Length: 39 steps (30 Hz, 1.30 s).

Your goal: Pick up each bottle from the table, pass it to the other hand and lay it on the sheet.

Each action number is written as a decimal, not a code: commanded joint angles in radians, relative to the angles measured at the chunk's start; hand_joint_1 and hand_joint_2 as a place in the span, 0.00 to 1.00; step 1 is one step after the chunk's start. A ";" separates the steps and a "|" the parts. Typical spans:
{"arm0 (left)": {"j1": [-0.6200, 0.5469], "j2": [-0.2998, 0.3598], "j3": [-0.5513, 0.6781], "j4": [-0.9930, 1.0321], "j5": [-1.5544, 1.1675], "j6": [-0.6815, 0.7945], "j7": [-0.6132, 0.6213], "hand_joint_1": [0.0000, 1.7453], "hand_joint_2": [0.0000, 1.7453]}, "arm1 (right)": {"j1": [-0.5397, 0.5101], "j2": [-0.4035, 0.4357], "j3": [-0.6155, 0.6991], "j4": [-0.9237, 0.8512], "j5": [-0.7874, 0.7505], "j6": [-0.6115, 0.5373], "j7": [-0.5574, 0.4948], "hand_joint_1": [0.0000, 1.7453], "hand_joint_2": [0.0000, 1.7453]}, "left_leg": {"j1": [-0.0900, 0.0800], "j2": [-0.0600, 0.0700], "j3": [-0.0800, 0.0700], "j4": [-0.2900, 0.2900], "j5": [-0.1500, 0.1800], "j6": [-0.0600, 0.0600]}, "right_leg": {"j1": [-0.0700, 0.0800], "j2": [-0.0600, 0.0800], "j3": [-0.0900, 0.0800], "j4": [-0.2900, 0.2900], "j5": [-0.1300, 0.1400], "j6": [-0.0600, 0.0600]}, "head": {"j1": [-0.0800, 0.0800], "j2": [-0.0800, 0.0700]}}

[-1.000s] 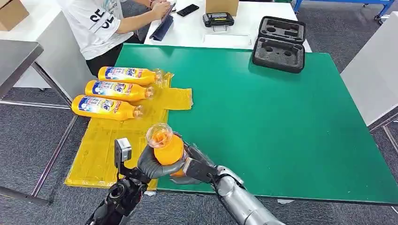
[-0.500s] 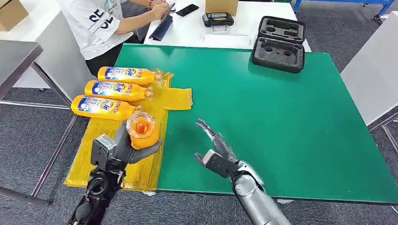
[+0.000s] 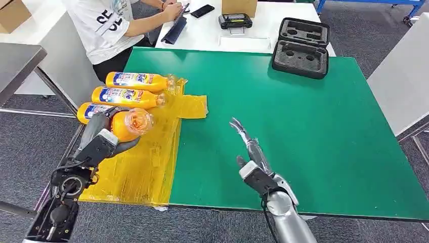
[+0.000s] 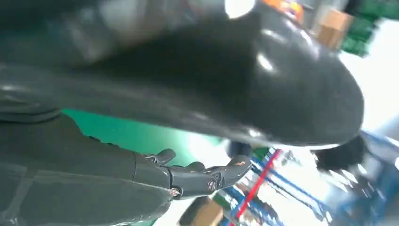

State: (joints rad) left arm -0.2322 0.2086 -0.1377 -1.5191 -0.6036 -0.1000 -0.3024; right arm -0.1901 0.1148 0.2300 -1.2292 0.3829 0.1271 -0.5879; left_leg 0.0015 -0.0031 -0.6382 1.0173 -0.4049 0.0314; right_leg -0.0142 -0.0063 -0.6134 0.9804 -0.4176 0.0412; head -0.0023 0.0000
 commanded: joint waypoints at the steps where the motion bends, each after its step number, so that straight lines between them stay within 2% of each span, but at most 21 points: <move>1: -0.095 0.366 -0.132 0.112 -0.087 -0.250 0.023 1.00 1.00 | 0.040 0.017 -0.220 -0.194 -0.165 0.066 -0.019 0.00 0.00 | 0.001 0.001 0.002 0.001 -0.002 -0.002 | 0.001 0.001 0.001 0.002 -0.002 -0.002 | 0.000 0.000; 2: -0.083 0.369 -0.144 0.119 -0.098 -0.254 0.025 1.00 1.00 | 0.040 0.016 -0.224 -0.193 -0.170 0.068 -0.019 0.00 0.00 | 0.001 0.001 0.004 0.001 -0.003 -0.003 | 0.001 0.001 0.002 0.002 -0.003 -0.003 | 0.000 0.000; 3: -0.066 0.366 -0.163 0.132 -0.118 -0.246 0.028 1.00 1.00 | 0.039 0.017 -0.227 -0.187 -0.170 0.069 -0.019 0.00 1.00 | 0.001 0.001 0.003 0.000 -0.002 -0.002 | 0.001 0.002 0.002 0.001 -0.002 -0.002 | 0.000 0.000; 8: -0.078 0.308 -0.261 0.225 -0.190 -0.195 0.050 1.00 1.00 | 0.030 0.026 -0.208 -0.148 -0.149 0.058 -0.023 0.00 1.00 | 0.001 0.002 0.008 -0.002 -0.003 -0.003 | 0.001 0.001 0.007 -0.001 -0.003 -0.002 | 0.000 0.000; 14: -0.094 0.316 -0.295 0.274 -0.211 -0.200 0.070 1.00 1.00 | 0.006 0.024 -0.173 -0.095 -0.131 0.053 -0.024 0.00 1.00 | 0.001 0.003 0.003 -0.001 -0.001 -0.002 | 0.000 0.002 0.002 -0.001 -0.001 -0.001 | 0.001 0.000; 15: -0.095 0.318 -0.302 0.282 -0.219 -0.197 0.075 1.00 1.00 | -0.001 0.022 -0.167 -0.084 -0.131 0.051 -0.026 0.00 1.00 | 0.002 0.002 0.009 -0.001 -0.004 -0.003 | 0.002 0.002 0.008 -0.001 -0.004 -0.003 | 0.000 0.000; 16: -0.092 0.315 -0.305 0.289 -0.222 -0.194 0.076 1.00 1.00 | -0.006 0.023 -0.166 -0.080 -0.131 0.049 -0.027 0.00 1.00 | 0.001 0.004 0.004 -0.001 -0.002 -0.002 | 0.001 0.003 0.003 -0.001 -0.001 -0.002 | 0.000 0.000; 18: -0.095 0.292 -0.312 0.316 -0.226 -0.188 0.075 1.00 1.00 | -0.007 0.023 -0.169 -0.079 -0.134 0.044 -0.028 0.00 1.00 | 0.001 0.004 0.008 -0.002 -0.003 -0.003 | 0.001 0.003 0.007 -0.001 -0.002 -0.003 | 0.000 0.000; 25: -0.238 0.197 -0.423 0.497 -0.229 -0.181 0.058 1.00 1.00 | -0.009 0.018 -0.162 -0.031 -0.137 0.038 -0.033 0.00 1.00 | 0.001 0.001 0.004 -0.002 -0.001 -0.002 | 0.001 0.000 0.003 -0.001 -0.001 -0.001 | 0.000 0.000; 35: -0.312 0.162 -0.463 0.629 -0.206 -0.176 0.054 1.00 1.00 | 0.009 0.011 -0.145 -0.009 -0.137 0.031 -0.038 0.00 1.00 | 0.001 -0.001 0.007 -0.002 -0.002 -0.003 | 0.001 -0.001 0.008 -0.002 -0.003 -0.002 | 0.000 0.000; 39: -0.309 0.170 -0.461 0.637 -0.204 -0.173 0.053 1.00 1.00 | 0.021 0.008 -0.142 -0.005 -0.135 0.031 -0.045 0.00 1.00 | 0.001 0.002 0.003 -0.001 -0.001 -0.002 | 0.001 0.002 0.003 -0.001 -0.001 -0.001 | 0.000 0.000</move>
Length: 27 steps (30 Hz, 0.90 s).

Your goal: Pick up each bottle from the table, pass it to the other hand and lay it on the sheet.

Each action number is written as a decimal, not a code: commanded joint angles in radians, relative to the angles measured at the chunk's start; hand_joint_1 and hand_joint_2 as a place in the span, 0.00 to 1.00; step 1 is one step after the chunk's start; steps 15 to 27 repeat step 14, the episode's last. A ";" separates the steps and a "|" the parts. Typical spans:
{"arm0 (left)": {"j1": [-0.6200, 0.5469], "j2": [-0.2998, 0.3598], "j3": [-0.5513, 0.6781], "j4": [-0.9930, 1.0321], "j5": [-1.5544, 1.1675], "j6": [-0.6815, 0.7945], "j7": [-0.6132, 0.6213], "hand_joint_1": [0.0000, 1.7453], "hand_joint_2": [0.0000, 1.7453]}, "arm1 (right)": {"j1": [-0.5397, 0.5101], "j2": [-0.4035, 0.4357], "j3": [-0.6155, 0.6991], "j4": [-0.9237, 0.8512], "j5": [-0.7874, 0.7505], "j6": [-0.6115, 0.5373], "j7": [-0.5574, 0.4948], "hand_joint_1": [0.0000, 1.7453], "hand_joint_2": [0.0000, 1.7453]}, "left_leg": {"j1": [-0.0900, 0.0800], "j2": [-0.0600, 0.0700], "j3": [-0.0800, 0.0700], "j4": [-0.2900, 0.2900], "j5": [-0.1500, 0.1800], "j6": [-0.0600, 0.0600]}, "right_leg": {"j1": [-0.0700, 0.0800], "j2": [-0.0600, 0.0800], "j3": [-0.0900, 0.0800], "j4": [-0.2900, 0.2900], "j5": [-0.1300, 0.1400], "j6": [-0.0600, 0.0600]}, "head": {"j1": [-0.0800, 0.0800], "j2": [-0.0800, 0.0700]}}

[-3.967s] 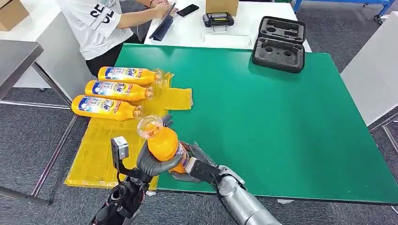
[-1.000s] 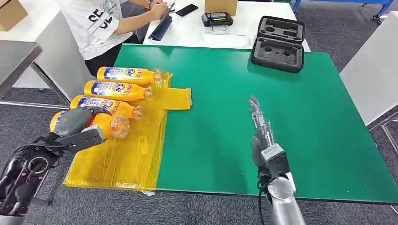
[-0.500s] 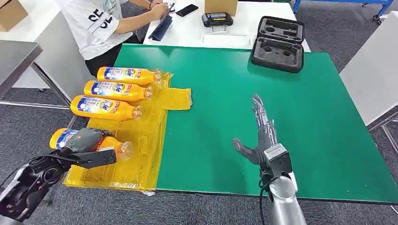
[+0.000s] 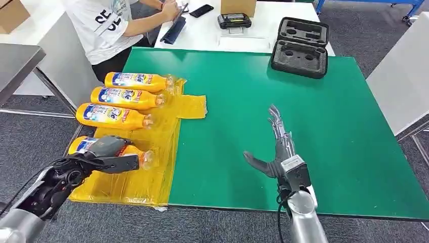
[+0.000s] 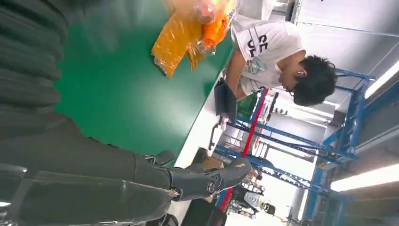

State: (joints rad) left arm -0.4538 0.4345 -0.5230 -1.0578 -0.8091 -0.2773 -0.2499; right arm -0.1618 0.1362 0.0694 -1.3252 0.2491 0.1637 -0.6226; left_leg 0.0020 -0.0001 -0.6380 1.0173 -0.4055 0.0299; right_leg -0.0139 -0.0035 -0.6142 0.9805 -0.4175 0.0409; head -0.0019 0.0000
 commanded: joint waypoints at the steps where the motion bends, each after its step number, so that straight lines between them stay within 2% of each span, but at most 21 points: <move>1: -0.088 -0.056 -0.076 0.175 0.001 0.005 0.000 1.00 1.00 | -0.007 -0.013 0.019 0.091 -0.002 -0.006 -0.011 0.00 1.00 | 0.001 -0.002 0.007 -0.001 -0.002 -0.001 | 0.001 -0.002 0.008 -0.002 -0.002 -0.002 | 0.000 0.000; 3: -0.088 -0.056 -0.076 0.175 0.001 0.005 0.000 1.00 1.00 | -0.007 -0.013 0.019 0.091 -0.002 -0.006 -0.011 0.00 1.00 | 0.000 -0.001 0.004 -0.001 0.000 -0.001 | 0.000 -0.001 0.004 -0.001 -0.001 -0.001 | 0.000 0.000; 11: -0.088 -0.056 -0.076 0.175 0.001 0.005 0.000 1.00 1.00 | -0.007 -0.013 0.019 0.091 -0.002 -0.006 -0.011 0.00 1.00 | 0.001 -0.001 0.008 -0.001 -0.002 -0.002 | 0.001 -0.001 0.008 -0.002 -0.002 -0.002 | 0.000 0.000; 12: -0.088 -0.056 -0.076 0.175 0.001 0.005 0.000 1.00 1.00 | -0.007 -0.013 0.019 0.091 -0.002 -0.006 -0.011 0.00 1.00 | 0.001 -0.001 0.004 -0.001 0.000 -0.002 | 0.000 -0.001 0.004 -0.001 -0.001 -0.001 | 0.000 0.000; 13: -0.088 -0.056 -0.076 0.175 0.001 0.005 0.000 1.00 1.00 | -0.007 -0.013 0.019 0.091 -0.002 -0.006 -0.011 0.00 1.00 | 0.001 -0.001 0.007 -0.001 -0.001 -0.002 | 0.001 -0.001 0.008 -0.002 -0.002 -0.002 | 0.000 0.000; 27: -0.088 -0.056 -0.076 0.175 0.001 0.005 0.000 1.00 1.00 | -0.007 -0.013 0.019 0.091 -0.002 -0.006 -0.011 0.00 1.00 | 0.000 -0.001 0.004 -0.001 0.000 -0.002 | 0.000 -0.001 0.004 -0.001 -0.001 -0.001 | 0.000 0.000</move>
